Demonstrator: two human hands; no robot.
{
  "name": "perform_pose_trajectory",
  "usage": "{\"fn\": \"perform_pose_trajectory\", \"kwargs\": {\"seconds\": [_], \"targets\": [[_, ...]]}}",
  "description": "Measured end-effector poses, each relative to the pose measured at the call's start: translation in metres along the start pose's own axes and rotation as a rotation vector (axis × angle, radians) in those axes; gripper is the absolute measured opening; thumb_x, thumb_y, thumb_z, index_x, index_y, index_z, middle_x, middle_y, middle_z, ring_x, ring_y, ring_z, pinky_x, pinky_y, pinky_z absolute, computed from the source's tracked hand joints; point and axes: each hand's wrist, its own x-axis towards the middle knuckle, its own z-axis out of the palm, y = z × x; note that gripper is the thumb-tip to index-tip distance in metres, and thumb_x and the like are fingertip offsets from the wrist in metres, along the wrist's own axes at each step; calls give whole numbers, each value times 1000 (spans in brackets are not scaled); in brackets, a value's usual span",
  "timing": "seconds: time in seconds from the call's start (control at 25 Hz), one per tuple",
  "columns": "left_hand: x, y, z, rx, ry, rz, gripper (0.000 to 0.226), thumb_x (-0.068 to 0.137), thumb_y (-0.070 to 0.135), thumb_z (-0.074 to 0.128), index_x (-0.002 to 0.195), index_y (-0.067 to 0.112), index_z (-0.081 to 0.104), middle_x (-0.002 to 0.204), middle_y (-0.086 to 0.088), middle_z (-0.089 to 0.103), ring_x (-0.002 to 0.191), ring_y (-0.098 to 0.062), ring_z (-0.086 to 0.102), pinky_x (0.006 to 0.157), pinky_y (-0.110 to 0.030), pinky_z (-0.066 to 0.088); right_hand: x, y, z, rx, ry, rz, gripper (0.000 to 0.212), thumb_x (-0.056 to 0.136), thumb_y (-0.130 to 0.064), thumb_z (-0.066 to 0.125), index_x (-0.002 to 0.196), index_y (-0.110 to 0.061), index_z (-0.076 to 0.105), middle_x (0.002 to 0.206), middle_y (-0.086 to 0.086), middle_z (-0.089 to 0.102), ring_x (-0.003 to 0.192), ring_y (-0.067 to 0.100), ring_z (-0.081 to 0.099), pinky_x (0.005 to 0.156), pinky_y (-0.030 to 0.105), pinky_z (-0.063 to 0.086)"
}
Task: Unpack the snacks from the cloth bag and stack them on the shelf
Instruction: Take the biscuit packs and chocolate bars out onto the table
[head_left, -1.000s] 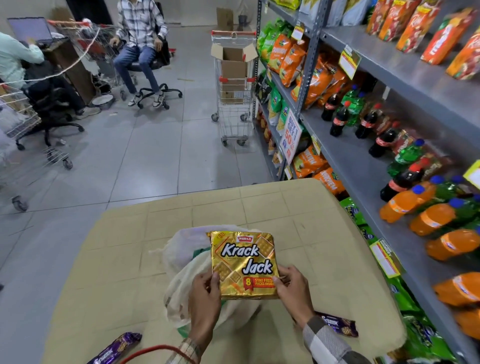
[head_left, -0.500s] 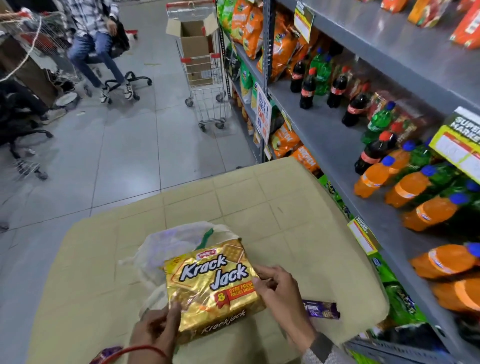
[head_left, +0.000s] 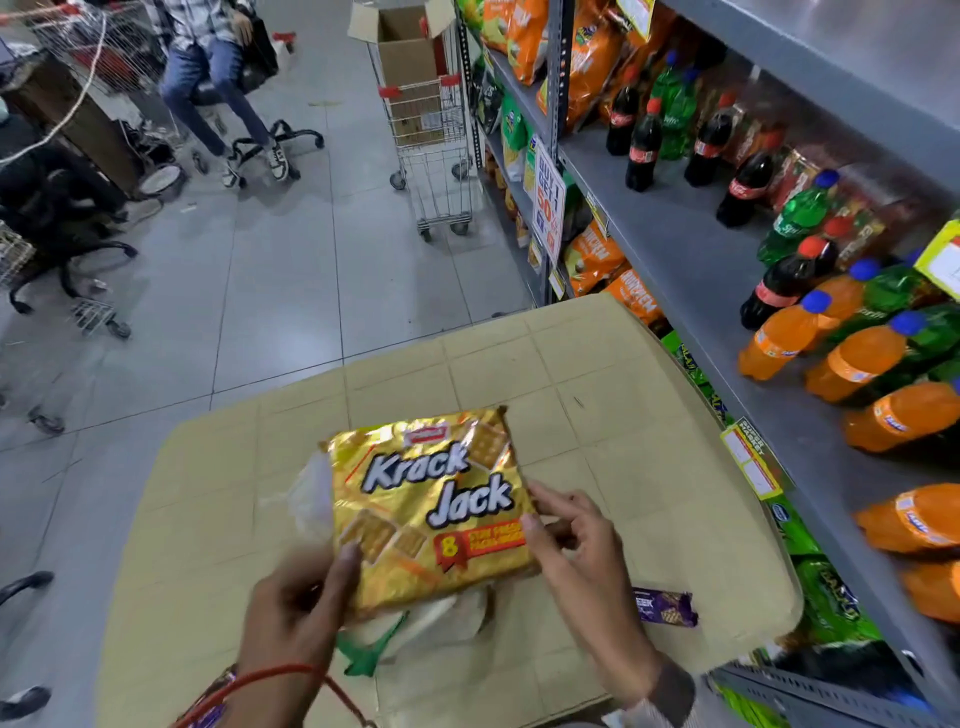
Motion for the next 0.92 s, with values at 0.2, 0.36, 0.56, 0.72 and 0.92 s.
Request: {"fn": "perform_pose_trajectory", "kwargs": {"seconds": [0.2,0.36,0.56,0.72,0.92], "targets": [[50,-5,111,-48,-241,5,33,95,20,62,66,5,67,63,-4,59,64,-11,51,59,-28,40,75,56,-51,-200,248,-8,38,93,-6,62,129,-14,66,105,4,62,91,16,68,81,30,58],[72,-49,192,4,-339,-41,37,95,22,62,59,18,59,60,10,55,62,-4,48,57,-18,36,109,121,-92,-298,331,153,38,92,-1,60,130,-8,65,123,11,63,117,29,62,102,37,51],[63,-89,257,112,-414,-123,40,95,30,61,55,27,56,67,14,59,65,-3,56,60,-18,43,123,186,-129,-318,376,305,38,92,4,58,129,-2,64,130,17,61,122,33,60,107,42,48],[55,-109,268,165,-512,-222,16,96,16,56,86,14,67,98,-14,72,96,-32,68,85,-42,56,123,216,-134,-364,357,312,42,91,8,58,131,-2,62,120,18,65,109,33,65,95,33,50],[60,-104,259,142,-609,-309,31,96,7,49,122,2,65,115,-5,69,107,-24,66,97,-37,53,119,219,-122,-513,375,347,47,90,6,60,134,-9,60,121,18,59,117,37,57,103,45,46]]}}
